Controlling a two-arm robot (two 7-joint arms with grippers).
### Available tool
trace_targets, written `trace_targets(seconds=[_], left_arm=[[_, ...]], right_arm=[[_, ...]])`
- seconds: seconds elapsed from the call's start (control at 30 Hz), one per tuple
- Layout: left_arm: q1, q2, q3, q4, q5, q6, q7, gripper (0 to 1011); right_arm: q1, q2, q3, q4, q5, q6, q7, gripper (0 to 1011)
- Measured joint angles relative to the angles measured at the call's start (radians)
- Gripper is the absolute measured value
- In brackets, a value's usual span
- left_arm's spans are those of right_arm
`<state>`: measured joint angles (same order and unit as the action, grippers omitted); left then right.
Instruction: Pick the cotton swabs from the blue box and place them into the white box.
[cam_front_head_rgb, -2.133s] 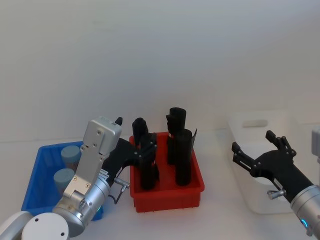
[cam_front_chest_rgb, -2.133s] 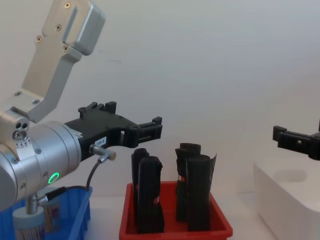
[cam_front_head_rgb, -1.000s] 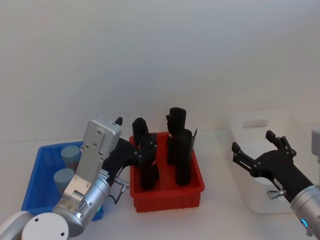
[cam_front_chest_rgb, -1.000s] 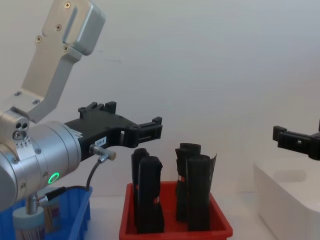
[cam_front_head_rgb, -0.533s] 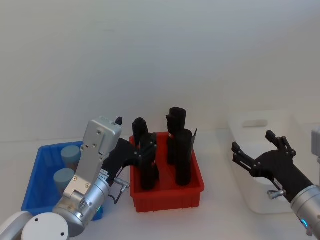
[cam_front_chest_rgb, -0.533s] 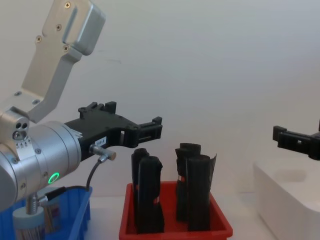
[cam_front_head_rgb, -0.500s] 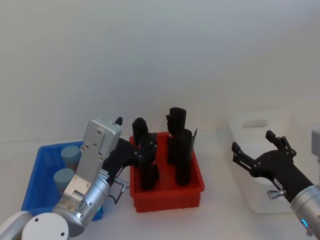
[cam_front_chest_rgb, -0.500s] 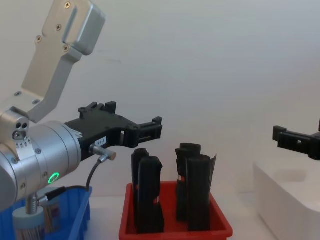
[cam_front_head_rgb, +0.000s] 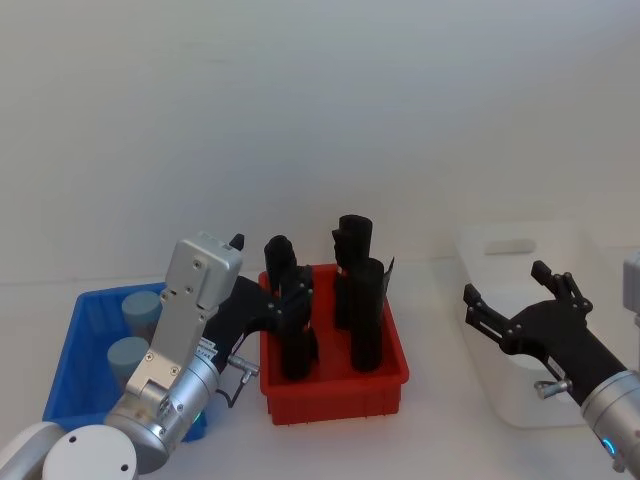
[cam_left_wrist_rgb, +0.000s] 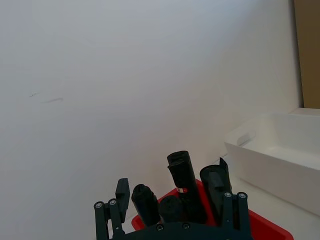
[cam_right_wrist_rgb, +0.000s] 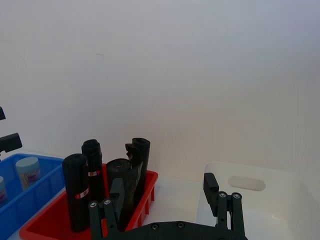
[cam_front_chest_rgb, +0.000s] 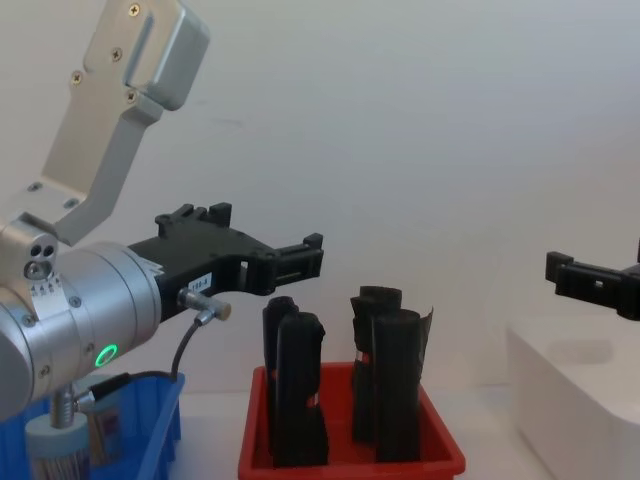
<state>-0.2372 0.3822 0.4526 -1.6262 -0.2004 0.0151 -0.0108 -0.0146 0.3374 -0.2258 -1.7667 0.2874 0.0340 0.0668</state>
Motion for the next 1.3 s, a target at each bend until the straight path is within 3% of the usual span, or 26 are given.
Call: trace_targets(seconds=[0.5, 1.0, 1.3], left_arm=[[-0.012, 0.01, -0.029, -0.001, -0.008, 0.07, 0.018, 1004], [-0.049, 0.013, -0.074, 0.062, -0.076, 0.227, 0.01, 1004], [-0.06, 0.016, -0.102, 0.112, -0.13, 0.272, 0.018, 1004]], right_arm=[[0.0, 0.0, 0.0, 0.0, 0.0, 0.0, 0.0, 1001], [0.0, 0.0, 0.0, 0.0, 0.0, 0.0, 0.0, 1001], [0.0, 0.0, 0.0, 0.0, 0.0, 0.0, 0.0, 1002]])
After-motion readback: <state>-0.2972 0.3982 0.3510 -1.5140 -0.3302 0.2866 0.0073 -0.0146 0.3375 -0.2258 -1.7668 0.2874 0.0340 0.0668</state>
